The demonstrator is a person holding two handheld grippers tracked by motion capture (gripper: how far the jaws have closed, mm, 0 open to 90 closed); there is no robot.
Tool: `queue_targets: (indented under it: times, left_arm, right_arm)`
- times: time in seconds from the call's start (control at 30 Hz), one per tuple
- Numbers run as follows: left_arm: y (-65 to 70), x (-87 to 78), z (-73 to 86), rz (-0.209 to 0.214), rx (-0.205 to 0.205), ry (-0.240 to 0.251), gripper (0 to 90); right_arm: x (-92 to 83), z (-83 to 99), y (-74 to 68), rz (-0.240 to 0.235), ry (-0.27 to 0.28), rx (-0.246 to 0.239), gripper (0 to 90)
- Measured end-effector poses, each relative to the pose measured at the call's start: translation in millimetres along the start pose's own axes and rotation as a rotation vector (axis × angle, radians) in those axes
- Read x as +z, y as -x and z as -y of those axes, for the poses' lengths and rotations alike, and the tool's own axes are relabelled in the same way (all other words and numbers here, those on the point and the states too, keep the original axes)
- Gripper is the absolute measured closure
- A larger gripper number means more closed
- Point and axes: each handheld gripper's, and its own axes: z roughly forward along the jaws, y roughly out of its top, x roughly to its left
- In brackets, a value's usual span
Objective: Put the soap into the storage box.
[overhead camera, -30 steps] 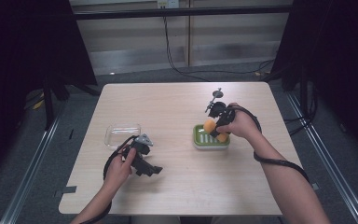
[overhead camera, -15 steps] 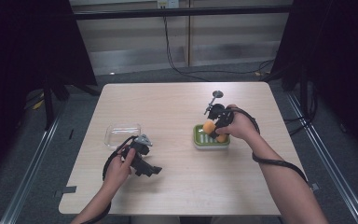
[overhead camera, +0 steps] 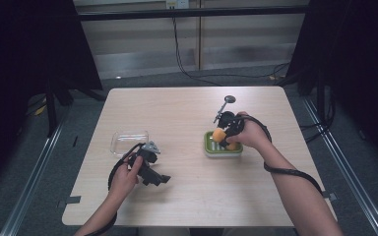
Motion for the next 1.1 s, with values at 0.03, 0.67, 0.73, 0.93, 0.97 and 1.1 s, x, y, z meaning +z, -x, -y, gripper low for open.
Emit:
queue_targets:
  times: [0.03,0.67,0.73,0.93,0.97,1.1]
  left_arm:
    - [0.0,0.0,0.0,0.0,0.0,0.0,4.2]
    - [0.9,-0.8,0.6,0.006,-0.018,0.007,4.2]
    - [0.8,-1.3,0.7,0.005,-0.017,0.005,4.2]
    - [0.4,-1.3,0.6,0.003,-0.014,0.005,4.2]
    - [0.4,-1.3,0.6,0.003,-0.014,0.005,4.2]
    - [0.3,-1.8,0.5,0.005,-0.013,0.003,4.2]
  right_arm:
    - [0.0,0.0,0.0,0.0,0.0,0.0,49.8]
    - [7.6,1.5,-0.2,-0.009,0.0,-0.009,49.6]
    - [8.3,1.8,-0.4,-0.01,-0.003,-0.005,49.6]
    - [10.0,2.8,0.0,-0.011,0.0,-0.02,49.4]
    - [10.0,2.8,0.0,-0.011,0.0,-0.02,49.4]
    - [11.0,2.5,-2.3,-0.003,-0.011,-0.01,49.1]
